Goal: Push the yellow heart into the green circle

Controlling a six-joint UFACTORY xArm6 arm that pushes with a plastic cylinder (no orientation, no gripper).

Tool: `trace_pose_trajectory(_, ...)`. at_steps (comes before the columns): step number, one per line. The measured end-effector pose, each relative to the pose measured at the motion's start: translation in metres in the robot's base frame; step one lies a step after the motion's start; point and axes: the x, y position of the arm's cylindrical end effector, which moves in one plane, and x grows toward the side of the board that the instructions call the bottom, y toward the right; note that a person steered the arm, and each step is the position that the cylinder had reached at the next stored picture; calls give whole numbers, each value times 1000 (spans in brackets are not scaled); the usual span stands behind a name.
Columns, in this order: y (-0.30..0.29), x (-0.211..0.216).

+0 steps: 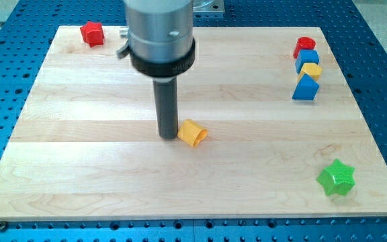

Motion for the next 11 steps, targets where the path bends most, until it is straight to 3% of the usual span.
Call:
trace_pose_trajectory(1, 59, 45)
trace_pose_trajectory(2, 79, 3)
trace_pose_trajectory(3, 15, -24)
trace_pose_trajectory(4, 17, 10)
trace_pose_trajectory(5, -49, 3)
trace_pose_trajectory(7, 14, -148)
trace_pose_trajectory(11, 76, -181)
